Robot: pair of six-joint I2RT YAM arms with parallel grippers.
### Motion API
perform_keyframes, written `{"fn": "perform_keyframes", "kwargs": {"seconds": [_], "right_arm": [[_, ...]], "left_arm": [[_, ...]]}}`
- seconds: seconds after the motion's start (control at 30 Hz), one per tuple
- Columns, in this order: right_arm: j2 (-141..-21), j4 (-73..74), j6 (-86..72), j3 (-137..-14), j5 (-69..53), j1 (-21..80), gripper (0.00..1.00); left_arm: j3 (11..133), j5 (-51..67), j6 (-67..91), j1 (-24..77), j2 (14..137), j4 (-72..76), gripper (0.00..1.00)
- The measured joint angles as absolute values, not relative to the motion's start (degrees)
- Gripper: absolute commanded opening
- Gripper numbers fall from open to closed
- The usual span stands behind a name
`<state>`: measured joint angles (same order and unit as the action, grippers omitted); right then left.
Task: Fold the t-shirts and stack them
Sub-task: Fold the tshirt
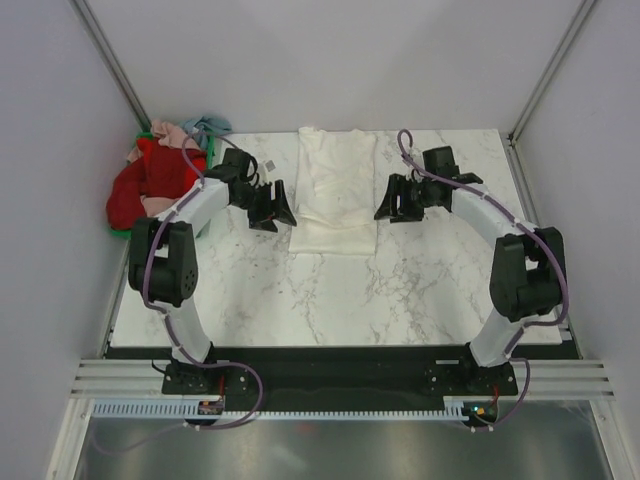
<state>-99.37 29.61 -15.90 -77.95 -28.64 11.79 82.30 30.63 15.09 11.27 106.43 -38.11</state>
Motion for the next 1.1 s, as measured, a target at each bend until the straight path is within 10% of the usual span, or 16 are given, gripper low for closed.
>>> {"fn": "perform_keyframes", "kwargs": {"seconds": [0.7, 1.1], "right_arm": [[-109.73, 22.59, -30.98, -63.20, -39.27, 11.40, 0.60], [-113.80, 20.10, -33.74, -65.80, -41.74, 11.35, 0.34]], "left_arm": [[75.13, 39.64, 19.55, 9.08, 115.68, -38.59, 0.70], [75.79, 43.86, 22.04, 8.99, 120.07, -37.65, 0.24]]}}
